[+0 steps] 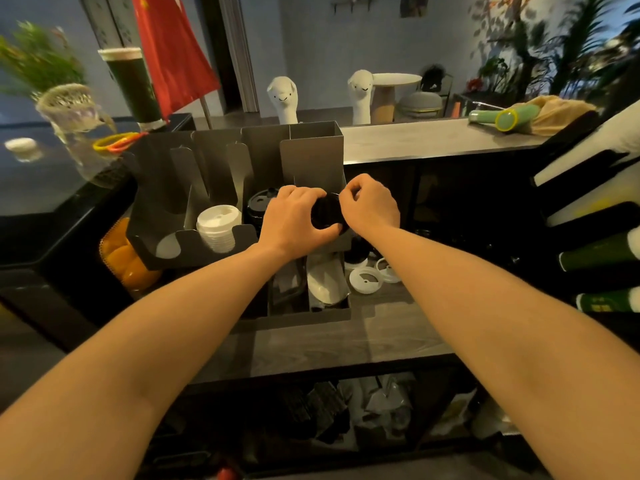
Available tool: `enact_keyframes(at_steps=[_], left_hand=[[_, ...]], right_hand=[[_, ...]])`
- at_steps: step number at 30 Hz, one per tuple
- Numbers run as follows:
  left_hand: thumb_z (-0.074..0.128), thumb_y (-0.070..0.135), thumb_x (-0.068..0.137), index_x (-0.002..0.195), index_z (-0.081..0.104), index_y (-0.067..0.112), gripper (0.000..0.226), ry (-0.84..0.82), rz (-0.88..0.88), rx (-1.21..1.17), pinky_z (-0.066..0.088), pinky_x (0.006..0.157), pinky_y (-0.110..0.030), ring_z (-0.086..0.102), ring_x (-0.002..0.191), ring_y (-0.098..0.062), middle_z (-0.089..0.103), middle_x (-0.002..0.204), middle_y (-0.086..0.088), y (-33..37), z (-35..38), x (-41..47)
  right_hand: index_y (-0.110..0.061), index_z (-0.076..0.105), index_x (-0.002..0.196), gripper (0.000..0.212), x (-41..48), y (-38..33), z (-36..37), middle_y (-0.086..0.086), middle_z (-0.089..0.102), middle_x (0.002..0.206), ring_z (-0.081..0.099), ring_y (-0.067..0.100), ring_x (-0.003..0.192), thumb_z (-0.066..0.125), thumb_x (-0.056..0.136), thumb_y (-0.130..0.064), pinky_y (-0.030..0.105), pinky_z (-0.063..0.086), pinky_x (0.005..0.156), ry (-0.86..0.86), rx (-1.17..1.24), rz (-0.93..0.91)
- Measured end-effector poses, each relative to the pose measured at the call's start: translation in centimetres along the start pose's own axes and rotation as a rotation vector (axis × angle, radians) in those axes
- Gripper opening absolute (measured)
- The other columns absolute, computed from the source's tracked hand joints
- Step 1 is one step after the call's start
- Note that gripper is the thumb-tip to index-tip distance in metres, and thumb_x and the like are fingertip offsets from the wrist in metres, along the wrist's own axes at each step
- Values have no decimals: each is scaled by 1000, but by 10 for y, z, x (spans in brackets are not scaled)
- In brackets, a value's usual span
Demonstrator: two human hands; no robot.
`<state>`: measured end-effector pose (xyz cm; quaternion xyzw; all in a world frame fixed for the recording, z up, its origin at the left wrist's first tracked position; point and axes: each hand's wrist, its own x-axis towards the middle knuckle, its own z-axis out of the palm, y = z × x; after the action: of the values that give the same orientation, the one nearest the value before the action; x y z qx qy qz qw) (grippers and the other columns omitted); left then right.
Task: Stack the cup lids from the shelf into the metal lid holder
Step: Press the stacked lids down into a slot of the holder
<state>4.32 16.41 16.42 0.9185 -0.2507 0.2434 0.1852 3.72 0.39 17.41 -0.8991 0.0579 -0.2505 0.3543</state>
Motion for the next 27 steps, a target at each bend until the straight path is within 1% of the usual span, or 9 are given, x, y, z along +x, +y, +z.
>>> enact_keyframes(at_steps=[2,5,6,8,10,13,18,22,27], left_hand=[[65,61,80,126,61,23,60,-7,17,112,43,96,-39,49,118,-21,66,119,3,-3,4,13],[58,65,82,110,65,25,50,-59,11,245,40,94,-42,51,112,-21,68,107,4,-5,12,29],[55,66,83,107,64,24,49,-90,5,283,38,95,-42,51,112,-21,68,106,4,-5,16,33],[51,66,86,109,64,24,49,-137,-5,330,36,98,-43,52,115,-23,68,110,2,-6,23,40],[49,64,89,116,63,23,51,-170,-20,327,33,102,-46,51,121,-25,67,117,0,-10,28,45],[47,65,90,121,60,26,52,-259,-29,336,28,106,-48,49,123,-25,66,120,0,-20,34,51],[37,70,90,111,62,27,53,-429,50,580,14,113,-55,52,120,-24,67,110,2,-19,46,55],[30,72,92,109,64,25,59,-462,72,681,12,113,-56,52,120,-25,69,109,2,-16,49,55],[23,69,95,109,67,29,61,-465,104,706,7,115,-59,54,119,-25,71,106,3,-17,52,51]], right_hand=[[-24,61,109,17,13,0,-1,-4,58,100,55,15,85,54,96,-33,30,44,66,-33,-116,-84],[-24,59,117,22,31,4,0,0,60,108,55,20,89,53,98,-33,33,41,69,-160,-298,-170],[-24,59,117,22,34,6,3,1,62,107,56,21,88,52,99,-34,34,42,68,-193,-366,-201],[-22,58,115,22,40,9,9,3,63,101,58,22,84,50,100,-36,34,44,65,-224,-446,-242],[-23,57,112,20,46,11,12,2,62,95,59,22,81,49,100,-36,35,48,66,-244,-419,-230],[-24,63,105,19,58,12,17,2,64,94,61,23,82,52,97,-38,38,54,72,-327,-413,-201],[-23,64,102,16,65,16,31,3,64,92,61,23,80,59,92,-36,32,48,64,-469,-414,-79],[-21,65,97,12,67,17,40,4,63,85,60,22,73,59,90,-28,33,48,61,-494,-415,-28],[-19,65,93,11,68,20,45,4,64,84,59,21,71,57,90,-25,32,46,58,-487,-433,-20]])
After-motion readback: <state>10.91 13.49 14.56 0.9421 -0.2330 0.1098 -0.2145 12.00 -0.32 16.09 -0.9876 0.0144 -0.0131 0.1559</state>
